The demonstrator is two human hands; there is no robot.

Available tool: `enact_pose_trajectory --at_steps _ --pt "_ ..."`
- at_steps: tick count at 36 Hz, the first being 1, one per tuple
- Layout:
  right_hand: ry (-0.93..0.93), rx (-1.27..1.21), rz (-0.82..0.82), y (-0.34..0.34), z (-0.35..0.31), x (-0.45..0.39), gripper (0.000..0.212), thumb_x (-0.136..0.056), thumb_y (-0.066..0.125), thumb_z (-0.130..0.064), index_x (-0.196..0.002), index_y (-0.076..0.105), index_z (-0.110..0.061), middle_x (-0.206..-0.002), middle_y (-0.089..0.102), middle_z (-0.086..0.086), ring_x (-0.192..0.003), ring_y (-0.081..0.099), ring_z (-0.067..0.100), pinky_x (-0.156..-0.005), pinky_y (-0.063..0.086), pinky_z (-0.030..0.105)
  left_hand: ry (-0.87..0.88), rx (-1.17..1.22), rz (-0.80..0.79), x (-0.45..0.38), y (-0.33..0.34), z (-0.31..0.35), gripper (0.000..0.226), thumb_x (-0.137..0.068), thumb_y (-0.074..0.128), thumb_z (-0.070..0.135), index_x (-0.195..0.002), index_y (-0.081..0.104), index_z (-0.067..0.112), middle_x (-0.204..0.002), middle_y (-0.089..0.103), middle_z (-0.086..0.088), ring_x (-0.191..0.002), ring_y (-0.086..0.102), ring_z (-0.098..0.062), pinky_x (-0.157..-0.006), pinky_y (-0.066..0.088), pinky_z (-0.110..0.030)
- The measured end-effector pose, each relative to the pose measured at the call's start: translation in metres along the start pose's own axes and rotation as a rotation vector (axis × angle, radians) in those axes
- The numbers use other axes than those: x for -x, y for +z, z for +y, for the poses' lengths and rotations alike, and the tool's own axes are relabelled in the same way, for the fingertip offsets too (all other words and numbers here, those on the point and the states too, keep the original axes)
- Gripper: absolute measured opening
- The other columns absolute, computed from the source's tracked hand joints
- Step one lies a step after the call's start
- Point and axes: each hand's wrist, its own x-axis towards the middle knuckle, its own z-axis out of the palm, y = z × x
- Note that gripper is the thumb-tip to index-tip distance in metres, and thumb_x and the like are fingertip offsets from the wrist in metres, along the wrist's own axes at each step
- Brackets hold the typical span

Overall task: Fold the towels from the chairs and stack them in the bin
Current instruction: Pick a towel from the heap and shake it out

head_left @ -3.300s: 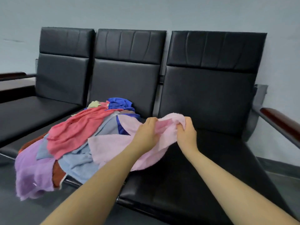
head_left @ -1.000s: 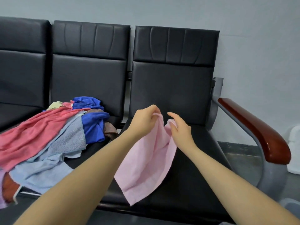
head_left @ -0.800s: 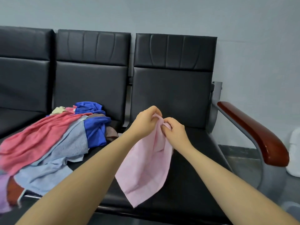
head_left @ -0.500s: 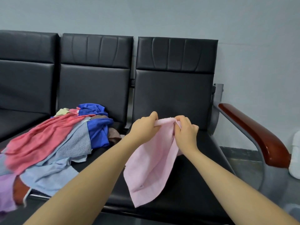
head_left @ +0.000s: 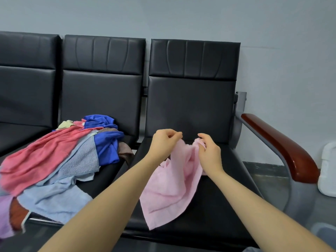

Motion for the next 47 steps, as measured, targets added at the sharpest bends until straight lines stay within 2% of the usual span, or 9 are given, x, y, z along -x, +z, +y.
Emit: enact_pose_trajectory --at_steps 7,16,22,25,28,36,39,42,47 --pt "0.041 0.073 0.199 -0.022 -0.013 -0.016 0.022 -0.095 0.053 -0.025 -0.078 0.054 -0.012 -0.07 0.053 -0.004 -0.076 0.055 0.02 -0.059 0.04 0.029 0.013 -0.102 0.059 -0.004 -0.008 0.004 0.032 -0.092 0.044 0.005 -0.106 0.071 0.012 -0.107 0.067 0.004 -0.104 0.058 -0.011 -0.087 0.043 -0.02" --pt "0.076 -0.037 0.34 -0.04 -0.034 -0.03 0.031 -0.098 0.049 -0.028 -0.077 0.05 -0.005 -0.065 0.046 -0.001 -0.059 0.045 0.008 -0.054 0.035 0.018 -0.024 0.178 -0.028 -0.009 -0.017 0.022 0.061 -0.09 0.031 -0.005 -0.121 0.061 0.037 -0.091 0.06 0.004 -0.074 0.043 -0.017 -0.063 0.036 -0.026" --pt "0.022 -0.14 0.415 -0.055 -0.063 -0.041 0.021 -0.1 0.043 -0.022 -0.086 0.053 -0.011 -0.07 0.048 -0.007 -0.064 0.046 0.004 -0.056 0.034 0.017 0.028 0.318 0.055 -0.018 -0.036 0.046 0.049 -0.088 0.05 0.0 -0.127 0.059 0.028 -0.084 0.059 0.004 -0.064 0.05 -0.007 -0.065 0.044 -0.021" --pt "-0.003 -0.16 0.421 -0.062 -0.078 -0.049 0.022 -0.101 0.042 -0.023 -0.088 0.055 -0.011 -0.073 0.051 -0.006 -0.067 0.047 0.004 -0.058 0.036 0.019 0.03 0.426 0.208 -0.022 -0.042 0.06 0.024 -0.087 0.063 0.011 -0.11 0.07 0.015 -0.094 0.067 0.007 -0.087 0.062 -0.005 -0.079 0.047 -0.015" --pt "-0.026 -0.184 0.424 -0.068 -0.093 -0.056 0.021 -0.101 0.04 -0.019 -0.093 0.057 -0.008 -0.078 0.054 -0.003 -0.07 0.05 0.007 -0.065 0.039 0.023 0.044 0.435 0.305 -0.026 -0.046 0.073 0.022 -0.087 0.056 0.003 -0.098 0.073 0.012 -0.088 0.067 0.011 -0.081 0.059 0.003 -0.064 0.042 -0.003" --pt "-0.1 -0.223 0.246 -0.068 -0.107 -0.047 0.033 -0.093 0.035 0.002 -0.114 0.048 -0.02 -0.083 0.051 -0.004 -0.077 0.049 0.009 -0.063 0.038 0.017 0.07 0.275 0.101 -0.026 -0.053 0.088 0.067 -0.078 0.026 -0.015 -0.119 0.067 0.02 -0.126 0.059 0.007 -0.117 0.053 -0.011 -0.099 0.042 -0.023" --pt "-0.136 -0.181 0.104 -0.063 -0.108 -0.042 0.045 -0.09 0.033 0.005 -0.116 0.061 -0.019 -0.112 0.061 -0.006 -0.104 0.053 0.007 -0.083 0.037 0.01 0.098 0.283 0.033 -0.021 -0.051 0.093 0.063 -0.082 0.03 -0.011 -0.119 0.067 0.023 -0.123 0.062 0.008 -0.112 0.056 -0.009 -0.1 0.043 -0.025" --pt "-0.128 -0.11 -0.004 -0.054 -0.106 -0.041 0.038 -0.092 0.046 -0.011 -0.125 0.06 -0.022 -0.128 0.056 -0.003 -0.122 0.048 0.015 -0.106 0.038 0.031 0.152 0.299 -0.035 -0.014 -0.048 0.098 0.057 -0.081 0.033 -0.012 -0.112 0.07 0.018 -0.116 0.063 0.013 -0.116 0.054 -0.002 -0.102 0.041 -0.021" --pt "-0.178 -0.079 -0.067 -0.041 -0.107 -0.042 0.011 -0.088 0.062 -0.03 -0.097 0.066 -0.035 -0.104 0.062 -0.011 -0.11 0.055 0.017 -0.102 0.04 0.047 0.178 0.283 -0.072 -0.01 -0.043 0.098 0.035 -0.084 0.048 -0.006 -0.095 0.073 0.016 -0.101 0.07 0.004 -0.096 0.064 -0.003 -0.076 0.05 -0.012"
